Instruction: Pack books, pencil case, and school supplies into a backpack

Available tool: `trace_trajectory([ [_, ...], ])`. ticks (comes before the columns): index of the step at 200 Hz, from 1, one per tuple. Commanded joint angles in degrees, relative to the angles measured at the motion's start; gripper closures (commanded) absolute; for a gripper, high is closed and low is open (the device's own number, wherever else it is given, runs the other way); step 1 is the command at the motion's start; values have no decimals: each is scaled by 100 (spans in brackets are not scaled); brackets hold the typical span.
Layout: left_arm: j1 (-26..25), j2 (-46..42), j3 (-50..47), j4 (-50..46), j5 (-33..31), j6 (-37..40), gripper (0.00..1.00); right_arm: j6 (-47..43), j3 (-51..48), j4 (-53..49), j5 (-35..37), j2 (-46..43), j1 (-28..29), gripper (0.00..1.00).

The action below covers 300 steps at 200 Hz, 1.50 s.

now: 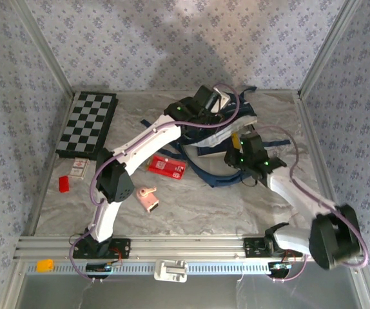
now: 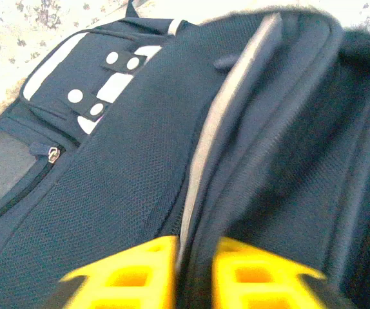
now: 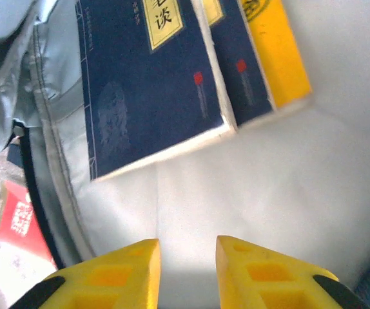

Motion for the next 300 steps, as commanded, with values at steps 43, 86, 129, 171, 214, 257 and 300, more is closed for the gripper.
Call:
trace_trajectory([
  [43, 539, -1745, -2417, 1267, 1189, -2138, 51, 319, 108, -2335, 86, -1624, 415, 63],
  [86, 1621, -2636, -4593, 2479, 1422, -3419, 46, 207, 506, -1520, -650, -371, 830, 59],
  [129, 2480, -2047, -5155, 3178, 1963, -4150, 45, 543, 772, -947, -319, 433, 1504, 55],
  [171, 2666, -1214, -4997, 3937, 2395, -4576, 43, 870, 775, -896, -40, 726, 1952, 53],
  [214, 2656, -622, -4792, 4282, 2477, -5006, 44, 1212, 751, -881, 195, 784, 2366, 51],
  [257, 2609, -183, -4417, 4403, 2576, -5109, 52, 1261, 678, -791, 267, 1039, 2493, 50],
  [300, 2508, -1, -4198, 4316, 2570, -5148, 80, 1124, 615, -557, 399, 1333, 2308, 49],
])
